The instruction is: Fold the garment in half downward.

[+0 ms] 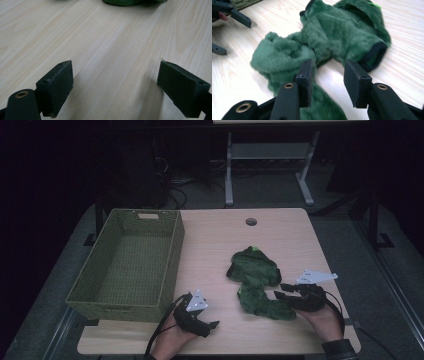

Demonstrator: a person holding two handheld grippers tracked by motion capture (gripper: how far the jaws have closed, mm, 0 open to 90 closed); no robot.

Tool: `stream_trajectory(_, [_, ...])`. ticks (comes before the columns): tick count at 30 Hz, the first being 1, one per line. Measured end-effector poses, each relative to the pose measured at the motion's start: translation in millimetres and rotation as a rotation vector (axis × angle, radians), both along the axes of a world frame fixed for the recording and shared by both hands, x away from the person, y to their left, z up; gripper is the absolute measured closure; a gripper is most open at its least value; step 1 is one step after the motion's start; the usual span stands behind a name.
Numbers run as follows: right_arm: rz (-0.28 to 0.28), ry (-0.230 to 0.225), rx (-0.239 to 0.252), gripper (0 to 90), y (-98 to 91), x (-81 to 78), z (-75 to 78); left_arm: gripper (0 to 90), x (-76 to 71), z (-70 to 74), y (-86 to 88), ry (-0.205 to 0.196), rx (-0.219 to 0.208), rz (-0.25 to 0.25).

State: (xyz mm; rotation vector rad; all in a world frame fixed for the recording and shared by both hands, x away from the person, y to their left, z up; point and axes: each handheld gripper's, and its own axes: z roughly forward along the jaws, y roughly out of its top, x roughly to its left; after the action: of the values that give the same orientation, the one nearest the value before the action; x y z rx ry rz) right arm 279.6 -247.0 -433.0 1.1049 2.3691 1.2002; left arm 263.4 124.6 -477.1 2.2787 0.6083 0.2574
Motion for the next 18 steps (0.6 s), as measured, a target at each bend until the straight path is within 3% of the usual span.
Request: stream_trajectory(18, [-0.076, 0.052, -0.005, 53.0, -46.6, -45.7, -15.9, 12.7, 0.0, -0.1, 0.0, -0.001, -0.001, 0.000])
